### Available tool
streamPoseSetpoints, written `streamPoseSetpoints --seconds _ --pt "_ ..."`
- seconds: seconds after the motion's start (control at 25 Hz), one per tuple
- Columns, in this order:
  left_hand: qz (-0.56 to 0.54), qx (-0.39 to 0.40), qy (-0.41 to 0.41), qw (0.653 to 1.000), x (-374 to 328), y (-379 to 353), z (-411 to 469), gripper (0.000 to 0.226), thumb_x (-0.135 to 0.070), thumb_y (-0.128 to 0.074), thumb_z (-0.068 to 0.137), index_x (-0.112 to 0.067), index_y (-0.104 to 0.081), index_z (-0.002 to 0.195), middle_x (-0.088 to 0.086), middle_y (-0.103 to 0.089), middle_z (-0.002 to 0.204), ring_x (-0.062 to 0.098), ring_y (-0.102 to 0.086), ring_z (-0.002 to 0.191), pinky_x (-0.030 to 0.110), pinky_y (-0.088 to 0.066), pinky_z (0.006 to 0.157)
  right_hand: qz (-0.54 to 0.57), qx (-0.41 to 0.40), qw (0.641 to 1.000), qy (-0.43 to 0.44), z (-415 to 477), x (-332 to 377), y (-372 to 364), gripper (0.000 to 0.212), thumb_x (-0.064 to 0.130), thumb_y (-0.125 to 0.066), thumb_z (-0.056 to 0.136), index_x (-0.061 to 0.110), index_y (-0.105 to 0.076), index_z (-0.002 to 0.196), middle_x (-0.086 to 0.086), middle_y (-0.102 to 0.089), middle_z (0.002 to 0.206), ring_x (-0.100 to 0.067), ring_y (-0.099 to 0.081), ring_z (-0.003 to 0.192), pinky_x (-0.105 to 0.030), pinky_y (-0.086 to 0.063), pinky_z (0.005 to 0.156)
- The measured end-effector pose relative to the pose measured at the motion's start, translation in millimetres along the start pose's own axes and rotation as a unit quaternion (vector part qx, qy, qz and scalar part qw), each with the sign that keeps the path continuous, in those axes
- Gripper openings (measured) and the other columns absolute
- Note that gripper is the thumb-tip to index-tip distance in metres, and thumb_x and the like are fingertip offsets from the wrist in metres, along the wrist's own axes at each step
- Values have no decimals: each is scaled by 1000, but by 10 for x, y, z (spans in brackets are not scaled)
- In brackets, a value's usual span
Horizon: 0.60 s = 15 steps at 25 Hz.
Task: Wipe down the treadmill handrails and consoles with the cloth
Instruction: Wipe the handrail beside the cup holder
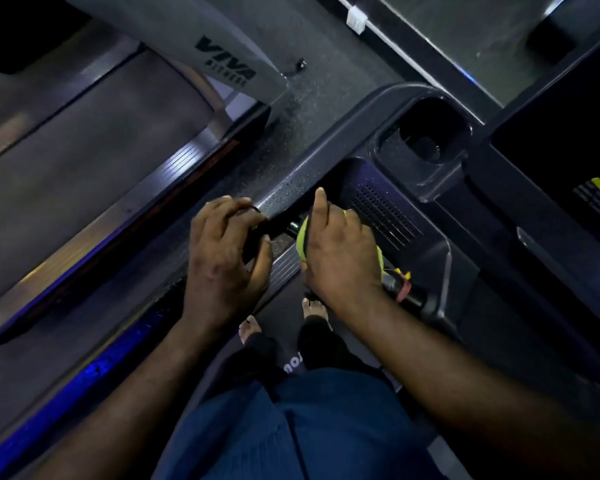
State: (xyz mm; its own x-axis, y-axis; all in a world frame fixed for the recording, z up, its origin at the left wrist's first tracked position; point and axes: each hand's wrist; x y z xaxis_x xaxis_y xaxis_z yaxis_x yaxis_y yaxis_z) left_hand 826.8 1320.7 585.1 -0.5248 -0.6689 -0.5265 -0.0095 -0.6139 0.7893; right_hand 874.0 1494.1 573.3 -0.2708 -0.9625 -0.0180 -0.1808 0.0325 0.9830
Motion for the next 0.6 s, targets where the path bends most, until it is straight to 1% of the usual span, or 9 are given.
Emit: streamPoseSetpoints --seconds 0.04,0.12,0.2,0.28,0.32,0.4,0.48,0.56,0.6 --pt "5 -15 19 1000 -43 27 -22 29 -11 -75 91 -3 -72 118 18 -63 132 39 -53 132 41 -37 117 6 -3 1000 -18 95 90 7 100 43 -78 80 -2 -30 155 -17 -61 130 -35 -62 112 -45 -52 86" --pt "6 -20 37 999 -109 48 -68 31 -10 -75 90 -3 -71 120 19 -60 134 40 -50 133 38 -36 118 21 14 999 -49 232 207 63 82 46 -79 75 2 -47 137 -13 -67 119 -32 -67 103 -42 -51 81" --pt "-4 -13 25 1000 -134 86 -141 32 -8 -77 88 -2 -70 120 20 -59 134 40 -51 131 33 -34 117 36 26 997 -57 276 276 125 71 53 -80 71 11 -53 122 -9 -69 114 -31 -69 101 -42 -50 81" --pt "-28 -1 -12 1000 -119 156 -178 32 -8 -78 88 -2 -71 118 20 -60 133 40 -52 129 32 -35 115 34 30 997 -70 266 290 180 67 61 -76 74 15 -56 118 -7 -70 112 -31 -70 101 -42 -47 79" --pt "-38 4 -33 999 -93 195 -187 32 -8 -79 87 -2 -71 118 19 -60 132 39 -53 128 33 -36 114 27 34 996 -78 218 254 211 67 65 -72 77 15 -57 119 -7 -70 112 -32 -70 101 -43 -45 79" --pt "-59 16 -67 996 -20 285 -188 31 -6 -78 87 -2 -71 117 18 -60 131 37 -53 128 33 -37 113 -8 37 994 -101 -33 89 261 72 73 -67 80 15 -57 122 -8 -69 114 -33 -69 103 -43 -46 83" --pt "-82 14 -76 994 97 349 -205 29 -4 -77 87 -3 -71 115 17 -60 131 35 -52 128 32 -36 113 -90 18 989 -118 -370 -90 259 71 70 -71 77 17 -55 121 -10 -68 115 -33 -67 103 -45 -46 87" --pt "-99 9 -57 993 218 352 -250 28 -4 -76 88 -4 -71 115 15 -59 131 33 -51 129 35 -39 113 -139 13 982 -126 -474 -91 219 62 57 -76 75 16 -55 117 -11 -68 111 -34 -66 98 -46 -46 85" --pt "-114 11 -49 992 239 337 -285 27 -3 -76 88 -5 -71 115 14 -59 131 31 -50 129 39 -42 111 -148 16 981 -126 -399 -23 181 53 48 -76 77 17 -56 114 -11 -68 109 -35 -66 96 -46 -46 85"
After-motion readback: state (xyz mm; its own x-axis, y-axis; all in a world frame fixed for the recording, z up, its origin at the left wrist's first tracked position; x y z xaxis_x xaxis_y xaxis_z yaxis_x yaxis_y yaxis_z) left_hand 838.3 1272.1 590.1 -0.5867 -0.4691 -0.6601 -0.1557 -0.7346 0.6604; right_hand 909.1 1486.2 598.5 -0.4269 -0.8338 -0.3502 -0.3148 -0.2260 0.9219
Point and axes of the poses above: each hand's wrist, its own z-axis towards the middle knuckle, its own y-axis out of the back of the hand, x = y × z
